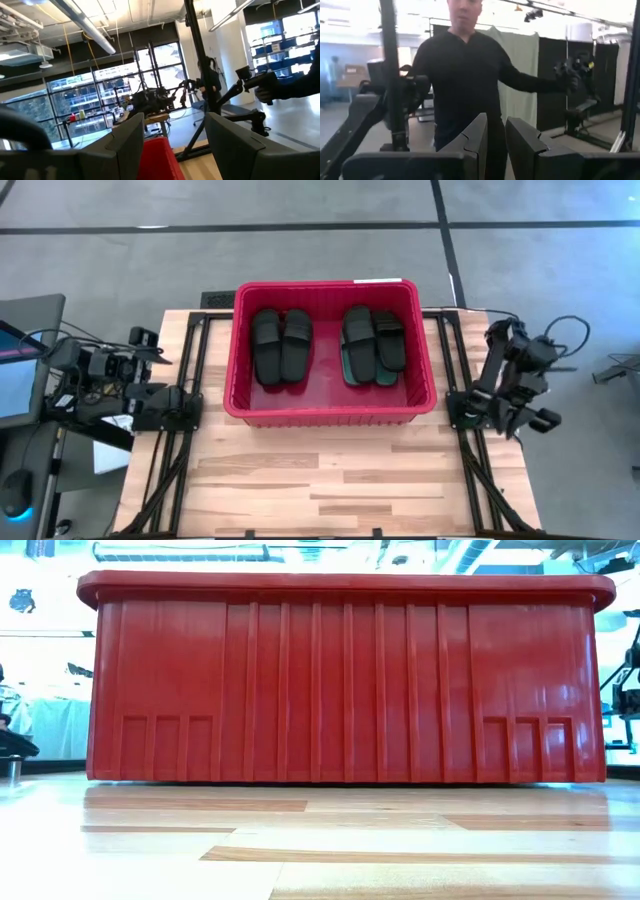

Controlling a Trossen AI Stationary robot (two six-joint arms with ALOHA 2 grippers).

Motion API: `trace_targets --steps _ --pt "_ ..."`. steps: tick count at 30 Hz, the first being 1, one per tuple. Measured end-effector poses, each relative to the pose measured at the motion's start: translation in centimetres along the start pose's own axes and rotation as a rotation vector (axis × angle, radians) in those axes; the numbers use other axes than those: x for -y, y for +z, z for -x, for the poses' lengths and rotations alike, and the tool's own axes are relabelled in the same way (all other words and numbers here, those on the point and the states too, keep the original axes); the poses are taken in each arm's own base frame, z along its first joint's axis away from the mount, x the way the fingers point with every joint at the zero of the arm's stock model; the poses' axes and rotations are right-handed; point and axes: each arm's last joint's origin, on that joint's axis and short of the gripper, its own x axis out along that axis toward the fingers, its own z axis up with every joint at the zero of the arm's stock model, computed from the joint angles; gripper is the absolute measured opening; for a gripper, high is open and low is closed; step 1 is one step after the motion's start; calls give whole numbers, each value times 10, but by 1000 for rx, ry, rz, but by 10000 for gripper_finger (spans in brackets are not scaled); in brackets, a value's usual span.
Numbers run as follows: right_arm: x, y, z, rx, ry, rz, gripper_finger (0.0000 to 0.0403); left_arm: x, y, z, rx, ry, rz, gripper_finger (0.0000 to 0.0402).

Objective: Pick and place slides into bin
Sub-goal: Return to Home Position

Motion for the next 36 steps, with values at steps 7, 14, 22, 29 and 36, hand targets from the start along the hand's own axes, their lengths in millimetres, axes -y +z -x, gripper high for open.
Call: trace_targets --steps 7,14,22,29,36 --pt "9 -17 -3 -74 -333 -104 59 0 0 0 -3 1 -30 199" --pt "15 -16 1 -110 -559 32 59 0 -1 0 -11 -10 9 199" --pt "20 -26 -11 1 -647 122 59 1 -4 0 -33 -29 -36 199" --pt "27 -74 -30 138 -612 104 59 1 -3 0 -32 -29 -51 199" --pt "43 -107 -30 222 -608 58 59 1 -1 0 -7 -24 -28 199"
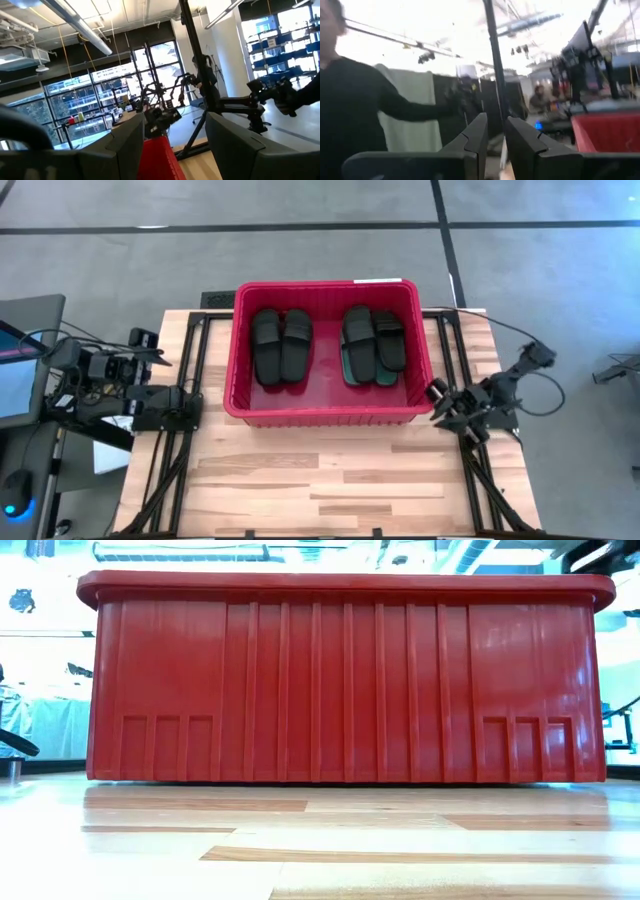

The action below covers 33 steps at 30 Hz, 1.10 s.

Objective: Pick and place slides into bin
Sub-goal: Return to Home Position

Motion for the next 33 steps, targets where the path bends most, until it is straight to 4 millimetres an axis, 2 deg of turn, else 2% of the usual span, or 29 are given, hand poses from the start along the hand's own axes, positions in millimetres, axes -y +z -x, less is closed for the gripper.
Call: trace_targets --steps 7,18,33 --pt "23 -6 -3 -80 25 -42 59 0 1 0 8 2 1 199" --pt "48 6 6 -80 44 23 59 0 1 0 10 2 39 199" --pt "56 16 11 -86 11 53 59 0 1 0 7 2 39 199"
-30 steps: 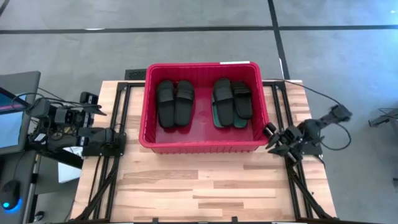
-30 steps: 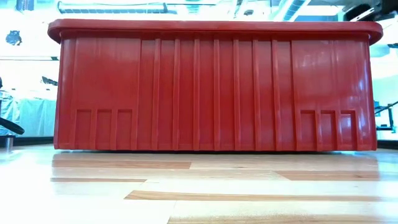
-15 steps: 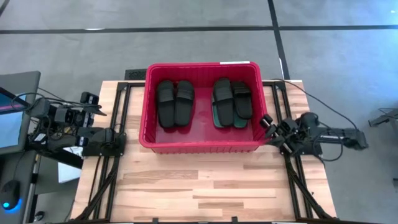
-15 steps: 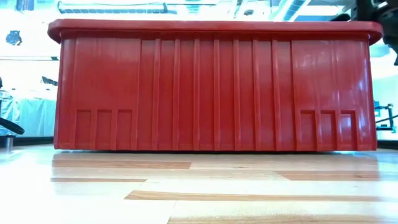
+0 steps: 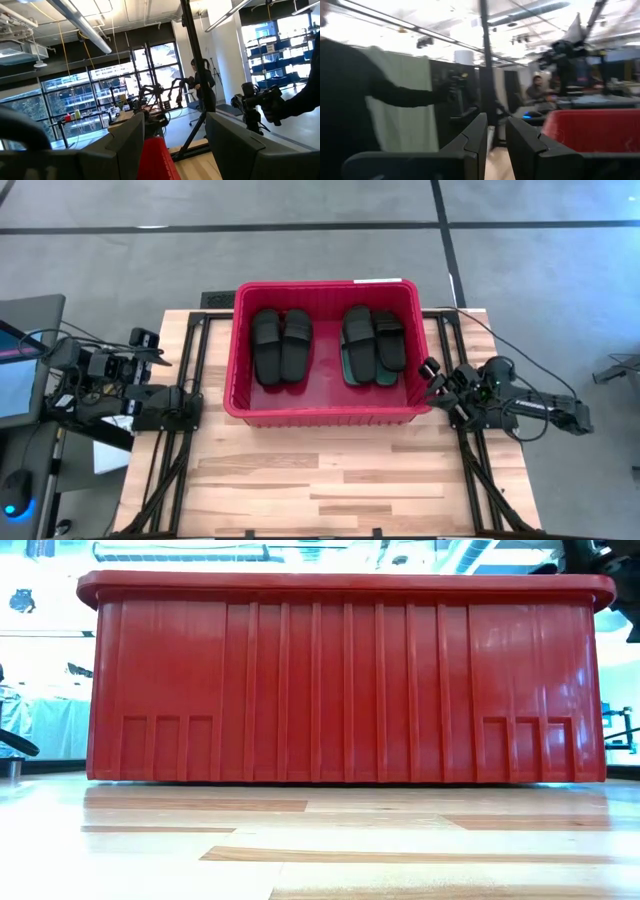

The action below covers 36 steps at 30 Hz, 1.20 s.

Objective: Pick and place slides into bin
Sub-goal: Return to Home Position

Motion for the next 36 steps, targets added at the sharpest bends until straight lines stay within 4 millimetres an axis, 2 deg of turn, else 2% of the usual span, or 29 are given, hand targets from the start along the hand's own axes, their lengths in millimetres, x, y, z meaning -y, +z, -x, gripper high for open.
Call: trace_targets --steps 6,18,29,36 --pt "5 2 -2 -56 -151 2 59 0 0 0 -1 2 11 199" --pt "1 -2 -8 -67 -279 10 59 0 -3 0 -30 2 78 199" --pt "-7 -7 -12 -105 -242 36 59 -4 -3 0 -43 135 74 199" --pt "-9 6 -13 -72 -231 54 59 -4 -4 0 -46 160 73 199"
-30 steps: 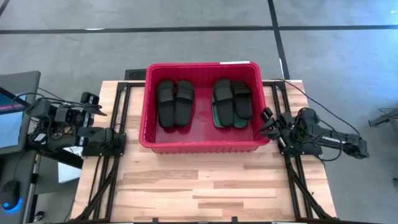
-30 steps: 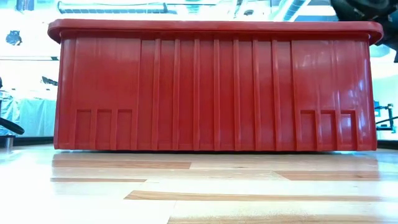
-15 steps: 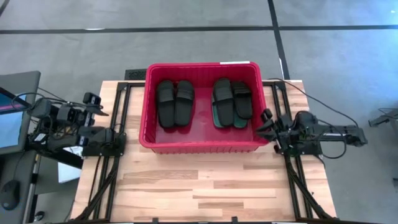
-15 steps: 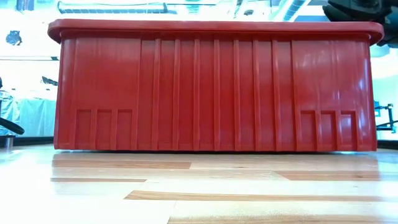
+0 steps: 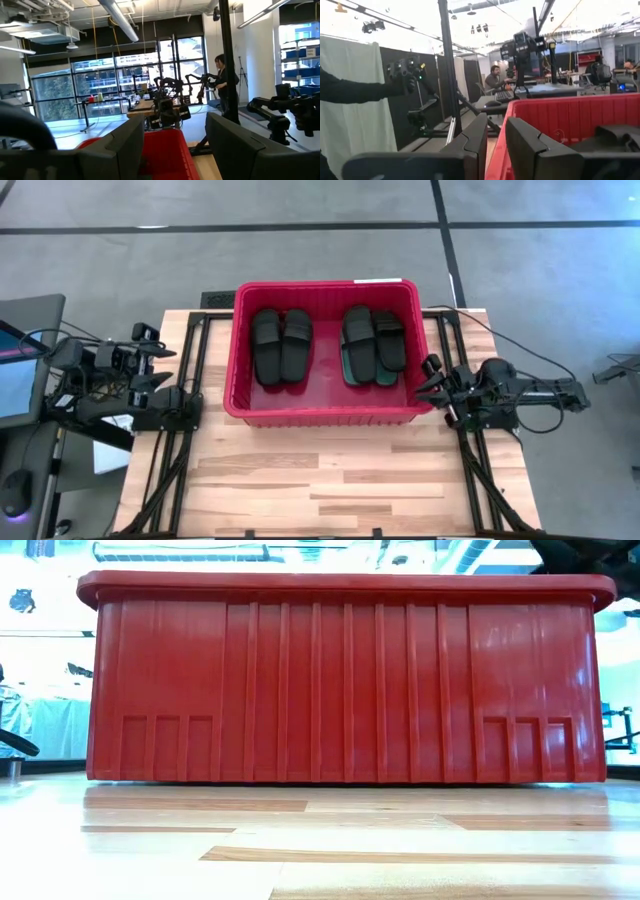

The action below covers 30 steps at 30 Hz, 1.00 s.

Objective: Pick and place slides into bin
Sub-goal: Return to Home Position

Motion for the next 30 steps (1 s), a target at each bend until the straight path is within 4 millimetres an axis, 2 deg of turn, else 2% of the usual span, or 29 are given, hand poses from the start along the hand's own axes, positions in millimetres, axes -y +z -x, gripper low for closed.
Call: trace_targets --steps 19,24,30 --pt "0 3 0 4 3 -57 59 0 -1 0 -13 -1 3 199" --pt "0 3 0 5 2 -57 59 0 -17 1 -163 21 60 198" --pt "0 3 0 5 3 -75 59 0 -36 -11 -114 -6 41 182"
